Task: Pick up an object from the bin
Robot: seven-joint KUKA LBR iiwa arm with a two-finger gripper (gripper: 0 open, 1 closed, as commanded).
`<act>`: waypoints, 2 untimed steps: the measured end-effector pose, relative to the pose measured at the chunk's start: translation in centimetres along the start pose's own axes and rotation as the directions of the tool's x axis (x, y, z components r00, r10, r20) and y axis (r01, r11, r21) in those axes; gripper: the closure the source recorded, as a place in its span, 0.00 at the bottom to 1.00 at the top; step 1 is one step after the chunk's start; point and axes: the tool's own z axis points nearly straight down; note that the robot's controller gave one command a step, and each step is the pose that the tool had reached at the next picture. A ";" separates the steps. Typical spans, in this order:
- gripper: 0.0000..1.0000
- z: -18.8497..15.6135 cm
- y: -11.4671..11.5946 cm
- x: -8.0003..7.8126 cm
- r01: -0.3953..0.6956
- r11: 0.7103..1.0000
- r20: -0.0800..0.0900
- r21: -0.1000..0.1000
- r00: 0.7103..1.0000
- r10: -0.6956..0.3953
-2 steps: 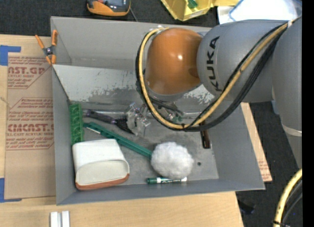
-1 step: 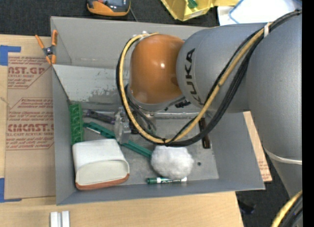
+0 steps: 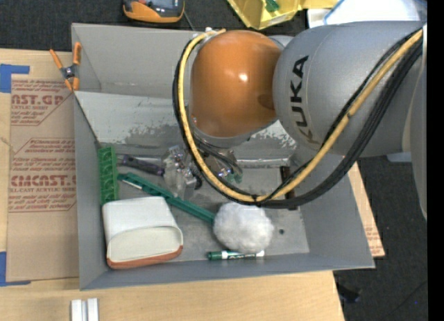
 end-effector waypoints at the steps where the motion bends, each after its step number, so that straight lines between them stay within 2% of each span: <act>1: 1.00 7.8 -9.3 2.3 -0.387 0.922 -0.001 -0.001 0.922 0.387; 2: 0.00 6.7 -7.3 -2.5 -0.180 0.984 0.012 -0.005 0.984 0.180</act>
Offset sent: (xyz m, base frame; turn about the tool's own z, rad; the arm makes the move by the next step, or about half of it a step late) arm 0.0581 -0.0448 -0.0574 0.1474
